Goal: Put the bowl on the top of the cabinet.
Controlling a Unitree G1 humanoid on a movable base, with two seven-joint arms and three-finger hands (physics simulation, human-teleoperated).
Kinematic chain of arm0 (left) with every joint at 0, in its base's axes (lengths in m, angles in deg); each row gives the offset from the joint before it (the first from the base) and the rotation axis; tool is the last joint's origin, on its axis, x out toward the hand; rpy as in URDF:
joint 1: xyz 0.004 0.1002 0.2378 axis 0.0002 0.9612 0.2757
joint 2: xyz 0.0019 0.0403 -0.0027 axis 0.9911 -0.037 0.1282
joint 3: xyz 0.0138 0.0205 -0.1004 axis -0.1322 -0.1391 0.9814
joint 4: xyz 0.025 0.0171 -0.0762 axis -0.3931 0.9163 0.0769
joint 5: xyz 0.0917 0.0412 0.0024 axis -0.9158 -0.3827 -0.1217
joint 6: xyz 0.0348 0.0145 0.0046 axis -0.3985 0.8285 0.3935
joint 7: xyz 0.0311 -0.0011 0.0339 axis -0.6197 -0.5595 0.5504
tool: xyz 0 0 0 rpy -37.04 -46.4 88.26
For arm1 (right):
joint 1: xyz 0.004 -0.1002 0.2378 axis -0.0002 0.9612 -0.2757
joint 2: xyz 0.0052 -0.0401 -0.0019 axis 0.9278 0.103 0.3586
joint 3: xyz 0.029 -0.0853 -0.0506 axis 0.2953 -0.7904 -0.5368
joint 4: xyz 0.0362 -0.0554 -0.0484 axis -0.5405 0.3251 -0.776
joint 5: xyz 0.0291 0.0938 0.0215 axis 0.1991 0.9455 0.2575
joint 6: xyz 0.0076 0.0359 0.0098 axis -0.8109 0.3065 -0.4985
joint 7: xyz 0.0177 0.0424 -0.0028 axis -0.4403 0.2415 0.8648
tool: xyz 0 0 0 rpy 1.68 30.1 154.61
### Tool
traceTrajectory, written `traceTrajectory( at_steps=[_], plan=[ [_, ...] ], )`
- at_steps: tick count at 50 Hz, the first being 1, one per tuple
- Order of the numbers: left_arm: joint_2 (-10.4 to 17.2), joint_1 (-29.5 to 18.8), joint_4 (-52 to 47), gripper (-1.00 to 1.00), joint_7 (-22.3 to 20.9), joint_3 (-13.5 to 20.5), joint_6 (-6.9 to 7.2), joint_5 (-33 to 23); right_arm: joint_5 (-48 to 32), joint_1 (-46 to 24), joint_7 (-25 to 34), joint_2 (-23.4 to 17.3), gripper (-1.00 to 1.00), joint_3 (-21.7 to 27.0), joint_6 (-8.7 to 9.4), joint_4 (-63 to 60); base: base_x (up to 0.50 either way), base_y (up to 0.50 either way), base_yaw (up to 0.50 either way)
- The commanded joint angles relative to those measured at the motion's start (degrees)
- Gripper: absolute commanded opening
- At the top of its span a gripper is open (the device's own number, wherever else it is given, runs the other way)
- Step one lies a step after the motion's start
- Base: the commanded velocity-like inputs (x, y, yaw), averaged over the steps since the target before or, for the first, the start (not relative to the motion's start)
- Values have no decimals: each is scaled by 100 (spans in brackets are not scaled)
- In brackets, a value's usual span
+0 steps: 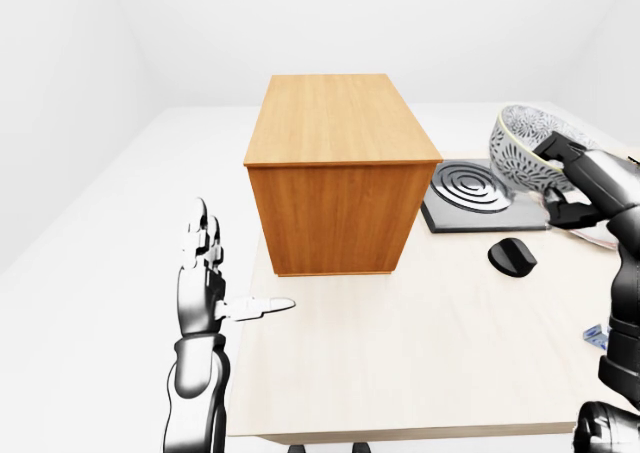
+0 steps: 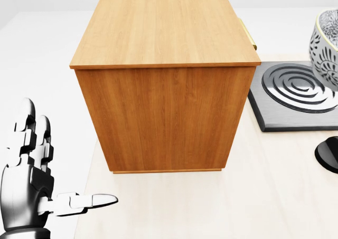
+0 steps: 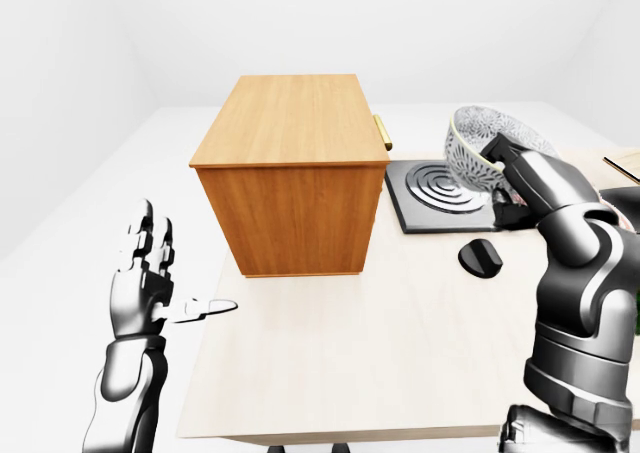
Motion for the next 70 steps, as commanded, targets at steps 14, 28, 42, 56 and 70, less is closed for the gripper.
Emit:
traceTrajectory(
  at_steps=[14, 28, 42, 56, 70],
  plan=[
    [1, -87, -39, 100, 81, 35, 0, 16, -1722, -6617, -2434, -789, -100, -2439, -509, 7666, 0, 0, 0],
    [13, -46, -20, 100, 23, -5, 0, 7, -2385, -7794, -3077, -174, -100, -2689, -682, 8362, 0, 0, 0],
    [19, -23, 34, 100, -56, -14, 0, 28, -3028, -8146, -3442, 657, -100, -2604, -678, 8461, 0, 0, 0],
    [26, -57, 124, 100, -92, 26, 0, 61, -2983, -8390, -3454, 1513, -100, -2640, -571, 8456, 0, 0, 0],
    [20, -72, -8, 100, -70, 53, 0, 77, -2910, -8343, -3519, 1890, -100, -2708, -681, 8437, 0, 0, 0]
  ],
)
